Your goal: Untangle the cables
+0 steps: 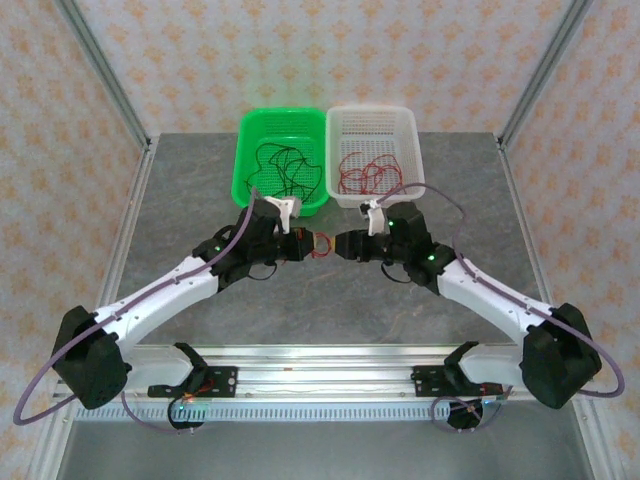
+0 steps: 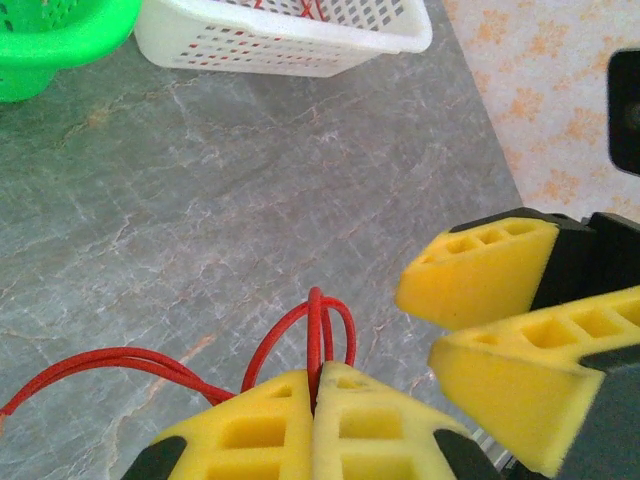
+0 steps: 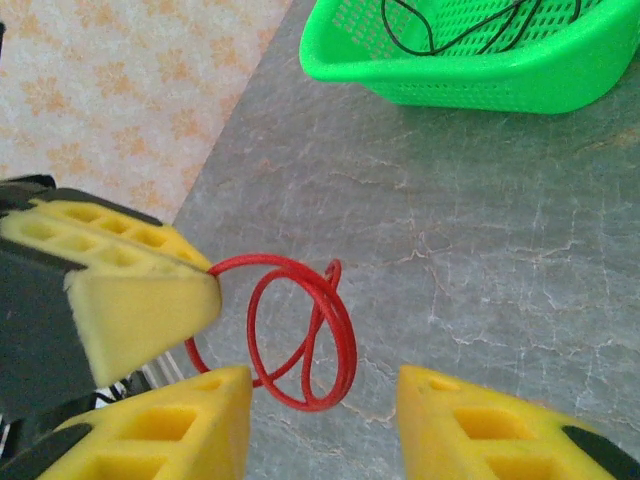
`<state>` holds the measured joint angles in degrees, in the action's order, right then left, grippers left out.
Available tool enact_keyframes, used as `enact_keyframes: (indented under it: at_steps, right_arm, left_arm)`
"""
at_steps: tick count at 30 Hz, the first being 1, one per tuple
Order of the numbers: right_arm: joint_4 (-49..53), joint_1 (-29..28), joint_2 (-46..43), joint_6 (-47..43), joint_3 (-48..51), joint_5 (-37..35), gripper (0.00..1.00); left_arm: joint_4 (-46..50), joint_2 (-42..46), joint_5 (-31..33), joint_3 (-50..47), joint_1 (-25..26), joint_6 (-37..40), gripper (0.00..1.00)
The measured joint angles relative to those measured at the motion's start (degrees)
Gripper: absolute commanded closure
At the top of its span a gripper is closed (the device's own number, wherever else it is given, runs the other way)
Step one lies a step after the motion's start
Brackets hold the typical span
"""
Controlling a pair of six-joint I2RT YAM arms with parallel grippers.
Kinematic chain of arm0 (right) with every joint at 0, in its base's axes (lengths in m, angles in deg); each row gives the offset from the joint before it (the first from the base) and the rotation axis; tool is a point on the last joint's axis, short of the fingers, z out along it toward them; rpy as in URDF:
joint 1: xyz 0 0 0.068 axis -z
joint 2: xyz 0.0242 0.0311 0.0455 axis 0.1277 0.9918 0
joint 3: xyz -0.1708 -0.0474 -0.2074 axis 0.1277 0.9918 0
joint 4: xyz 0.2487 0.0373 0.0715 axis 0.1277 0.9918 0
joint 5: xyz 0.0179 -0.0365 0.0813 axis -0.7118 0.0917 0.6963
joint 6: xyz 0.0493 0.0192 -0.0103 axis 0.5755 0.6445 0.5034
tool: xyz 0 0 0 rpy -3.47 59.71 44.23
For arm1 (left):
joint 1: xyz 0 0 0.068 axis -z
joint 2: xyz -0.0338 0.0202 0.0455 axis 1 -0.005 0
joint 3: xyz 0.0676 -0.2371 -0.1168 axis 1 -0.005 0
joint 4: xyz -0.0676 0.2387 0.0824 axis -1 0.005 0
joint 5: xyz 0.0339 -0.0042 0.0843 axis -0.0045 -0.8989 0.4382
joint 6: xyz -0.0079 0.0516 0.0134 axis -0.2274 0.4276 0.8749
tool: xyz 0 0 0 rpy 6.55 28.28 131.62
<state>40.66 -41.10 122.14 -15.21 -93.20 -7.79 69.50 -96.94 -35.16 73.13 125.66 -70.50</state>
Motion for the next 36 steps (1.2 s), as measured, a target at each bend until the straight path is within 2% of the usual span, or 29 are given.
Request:
enact_keyframes:
  at_steps: [7, 15, 20, 26, 32, 36]
  right_arm:
    - [0.0, 0.0, 2.6, 0.9, -0.9, -0.8, 0.65]
    - [0.0, -0.2, 3.3, 1.5, -1.1, -0.8, 0.76]
    - [-0.1, -0.2, 3.6, 1.5, -1.7, -0.8, 0.78]
    - [-0.2, -0.3, 3.8, 1.9, -1.9, -1.2, 1.00]
    - [0.1, -0.3, 3.6, 1.7, -2.1, -2.2, 1.00]
    - [1.3, -0.3, 1.8, 0.2, -2.0, -3.0, 1.00]
  left_arm:
    - [-0.8, 0.0, -0.2, 0.7, 0.0, 0.0, 1.00]
    - [-1.2, 0.0, -0.2, 0.7, 0.0, 0.0, 1.00]
    - [-1.2, 0.0, -0.2, 0.7, 0.0, 0.0, 1.00]
    - [-1.3, 0.0, -0.2, 0.7, 0.0, 0.0, 1.00]
    - [-1.2, 0.0, 0.3, 0.7, 0.0, 0.0, 1.00]
    - [-0.3, 0.5, 2.9, 0.8, 0.0, 0.0, 1.00]
